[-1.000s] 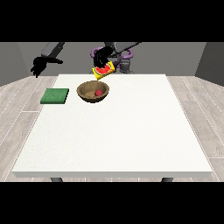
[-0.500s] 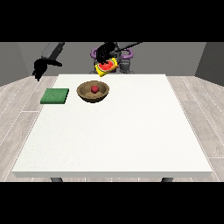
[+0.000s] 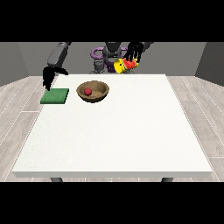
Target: Pick the cup and pour the ball into the bowl, then pick the bowl and place it on the pad
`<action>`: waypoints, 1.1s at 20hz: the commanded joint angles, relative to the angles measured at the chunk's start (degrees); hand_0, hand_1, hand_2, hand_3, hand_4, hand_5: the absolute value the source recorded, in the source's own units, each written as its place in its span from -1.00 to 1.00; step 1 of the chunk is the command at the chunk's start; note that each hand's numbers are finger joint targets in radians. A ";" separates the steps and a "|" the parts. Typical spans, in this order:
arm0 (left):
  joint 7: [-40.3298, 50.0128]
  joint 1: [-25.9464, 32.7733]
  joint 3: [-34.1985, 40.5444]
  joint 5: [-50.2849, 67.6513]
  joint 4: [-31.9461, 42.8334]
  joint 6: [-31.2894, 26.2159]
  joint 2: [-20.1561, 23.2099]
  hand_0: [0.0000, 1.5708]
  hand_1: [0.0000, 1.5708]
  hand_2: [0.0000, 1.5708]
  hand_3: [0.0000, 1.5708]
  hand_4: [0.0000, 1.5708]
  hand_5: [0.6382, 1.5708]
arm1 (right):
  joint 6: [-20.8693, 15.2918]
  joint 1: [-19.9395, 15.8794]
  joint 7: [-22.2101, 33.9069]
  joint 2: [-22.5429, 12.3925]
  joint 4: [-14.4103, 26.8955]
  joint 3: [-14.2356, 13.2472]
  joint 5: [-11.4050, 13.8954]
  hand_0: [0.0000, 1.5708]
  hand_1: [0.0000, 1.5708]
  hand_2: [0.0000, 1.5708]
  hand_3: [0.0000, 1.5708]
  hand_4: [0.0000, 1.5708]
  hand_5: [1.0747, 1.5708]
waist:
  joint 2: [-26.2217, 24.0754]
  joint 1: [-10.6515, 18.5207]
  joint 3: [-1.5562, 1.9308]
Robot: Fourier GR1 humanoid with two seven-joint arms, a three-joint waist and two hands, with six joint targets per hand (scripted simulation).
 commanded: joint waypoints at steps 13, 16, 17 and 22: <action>-25.09 10.41 21.10 47.73 -0.49 3.30 -5.25 -1.00 -1.00 -1.00 -1.00 -1.00 0.94 | -2.36 -5.31 2.11 8.81 -7.17 4.26 -0.22 -1.00 -1.00 -1.00 -1.00 -0.52 0.97 | 12.27 -4.92 0.02; -30.97 12.09 25.88 50.14 4.35 -1.11 -4.18 -1.00 -1.00 -1.00 -1.00 -1.00 0.88 | -4.85 -3.23 4.06 12.13 -9.08 6.79 1.13 -1.00 -1.00 -1.00 -1.00 -0.70 0.91 | 9.83 -6.85 0.10; -27.57 11.39 24.53 49.70 2.59 -2.97 -4.43 -1.00 -1.00 -1.00 -1.00 -1.00 0.89 | -4.18 -4.08 3.54 9.55 -6.17 4.94 0.22 -1.00 -1.00 -1.00 -1.00 -0.76 0.89 | 9.26 -5.52 0.19; -23.67 9.27 24.46 49.97 2.38 -2.80 -5.14 -1.00 -1.00 -1.00 -1.00 -1.00 0.91 | -2.35 -1.55 2.57 9.79 -3.89 6.65 1.48 -1.00 -1.00 -1.00 -1.00 -1.00 0.89 | 6.19 -6.91 0.23</action>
